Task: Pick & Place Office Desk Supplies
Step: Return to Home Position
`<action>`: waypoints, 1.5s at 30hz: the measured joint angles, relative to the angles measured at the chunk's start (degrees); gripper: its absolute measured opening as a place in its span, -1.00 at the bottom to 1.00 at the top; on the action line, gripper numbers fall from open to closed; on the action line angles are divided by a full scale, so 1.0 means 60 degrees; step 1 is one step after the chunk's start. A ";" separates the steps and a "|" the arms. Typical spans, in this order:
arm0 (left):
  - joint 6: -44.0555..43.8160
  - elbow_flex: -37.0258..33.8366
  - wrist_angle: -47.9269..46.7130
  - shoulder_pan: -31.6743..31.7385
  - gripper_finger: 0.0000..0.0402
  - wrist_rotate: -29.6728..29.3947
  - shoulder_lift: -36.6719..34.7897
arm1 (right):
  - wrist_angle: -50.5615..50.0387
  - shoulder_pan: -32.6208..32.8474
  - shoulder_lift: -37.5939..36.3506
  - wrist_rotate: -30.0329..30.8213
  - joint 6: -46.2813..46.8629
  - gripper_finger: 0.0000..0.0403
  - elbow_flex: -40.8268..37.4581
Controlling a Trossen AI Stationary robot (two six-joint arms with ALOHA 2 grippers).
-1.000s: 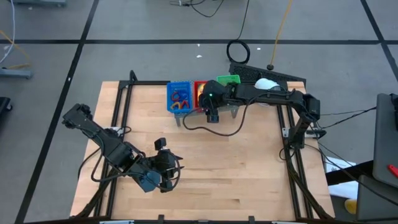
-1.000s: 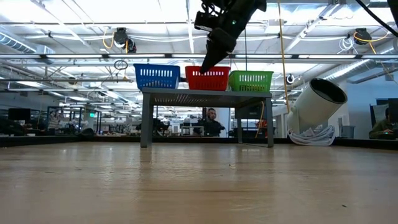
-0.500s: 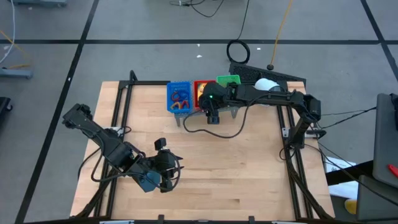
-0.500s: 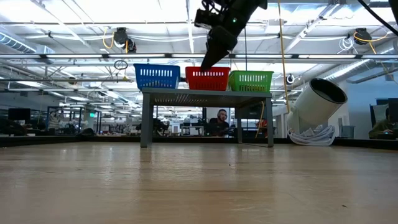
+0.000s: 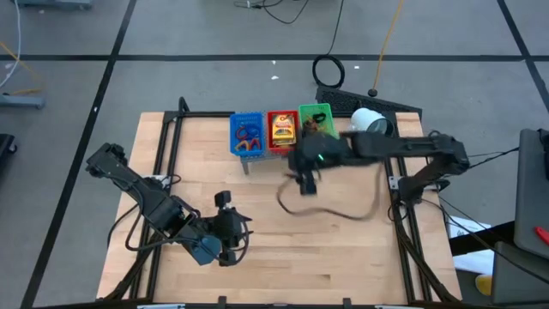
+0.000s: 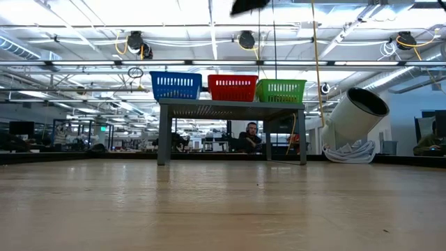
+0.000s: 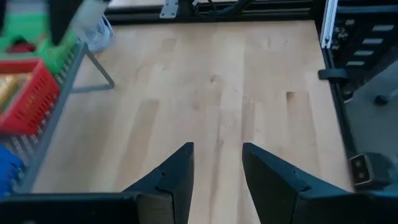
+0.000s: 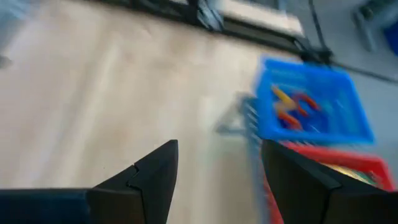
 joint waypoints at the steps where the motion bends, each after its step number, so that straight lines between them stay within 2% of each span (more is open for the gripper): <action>1: 0.0268 0.0001 0.0035 0.0004 -0.29 -0.0078 0.0000 | 0.0052 0.0340 -0.0127 -0.0007 0.0222 0.10 0.0004; 4: 0.0523 0.0001 0.0319 0.0059 -0.29 0.0006 0.0000 | 0.0216 0.1600 -0.0532 -0.0007 0.0734 0.10 -0.0086; 6: 0.0736 0.0001 0.0442 0.0068 -0.29 0.0718 0.0000 | 0.0561 0.2530 -0.0658 0.0169 0.0937 0.10 -0.0226; 8: 0.1100 0.0001 0.0411 -0.0072 -0.29 0.1335 0.0003 | 0.0617 0.3500 -0.0716 0.0841 0.1118 0.10 -0.0401; 12: 0.1553 0.0001 0.0216 -0.0631 -0.29 0.1300 0.0004 | 0.0572 0.5234 -0.0923 0.2624 0.1796 0.10 -0.1134; 14: 0.1534 0.0001 -0.0166 -0.0985 -0.29 0.1026 0.0004 | 0.0673 0.5937 -0.1138 0.3399 0.2476 0.10 -0.1708; 18: 0.0976 -0.0227 -0.0725 -0.1930 -0.29 -0.0048 -0.0013 | 0.1914 0.6991 -0.1701 0.4033 0.3653 0.10 -0.3433; 24: 0.0081 -0.1893 -0.0258 -0.3062 -0.29 -0.2313 -0.0034 | 0.6540 0.7714 -0.2856 0.3964 0.3818 0.10 -0.7003; 29: -0.0634 -0.3256 0.0577 -0.3127 -0.29 -0.3007 -0.0193 | 0.9314 0.7774 -0.3824 0.3971 0.4134 0.10 -0.9578; 32: -0.0480 -0.4016 0.1657 -0.2732 -0.29 -0.3002 -0.0595 | 1.0648 0.7774 -0.4340 0.3876 0.4185 0.10 -1.0814; 36: 0.0919 -0.5502 0.4300 -0.1866 -0.29 -0.1743 -0.1289 | 1.2116 0.7730 -0.4958 0.3479 0.3880 0.10 -1.1995; 41: 0.2566 -0.7980 0.8480 -0.0374 -0.29 0.1875 -0.2076 | 1.2886 0.7532 -0.5606 0.3239 0.3633 0.10 -1.2949; 45: 0.2851 -0.9638 1.0767 0.0798 -0.29 0.4261 -0.2550 | 1.3051 0.7153 -0.6029 0.2701 0.3619 0.10 -1.3418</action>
